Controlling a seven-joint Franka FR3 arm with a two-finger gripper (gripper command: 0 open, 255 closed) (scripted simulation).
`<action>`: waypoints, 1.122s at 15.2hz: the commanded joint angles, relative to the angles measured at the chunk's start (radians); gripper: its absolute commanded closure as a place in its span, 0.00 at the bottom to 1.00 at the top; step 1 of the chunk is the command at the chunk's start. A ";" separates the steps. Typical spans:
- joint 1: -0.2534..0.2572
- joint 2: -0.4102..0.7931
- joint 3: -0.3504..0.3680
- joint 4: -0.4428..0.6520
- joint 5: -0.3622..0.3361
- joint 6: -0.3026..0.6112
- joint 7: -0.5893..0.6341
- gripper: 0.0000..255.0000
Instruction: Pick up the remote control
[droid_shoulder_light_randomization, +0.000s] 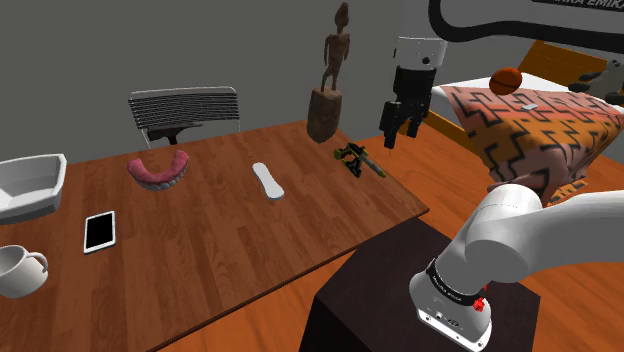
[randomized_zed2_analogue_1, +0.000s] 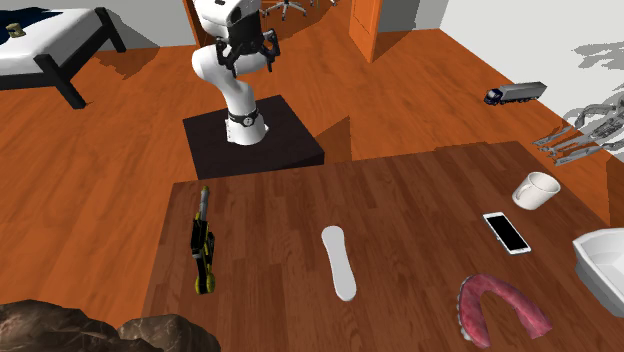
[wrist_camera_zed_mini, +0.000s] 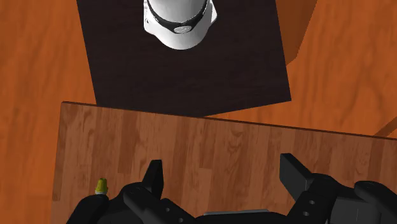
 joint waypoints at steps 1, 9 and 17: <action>0.000 0.000 0.000 0.000 0.000 0.000 0.000 0.00; 0.007 0.211 0.027 -0.046 0.019 0.293 0.030 0.00; 0.013 0.484 0.049 0.004 0.027 0.552 0.060 0.00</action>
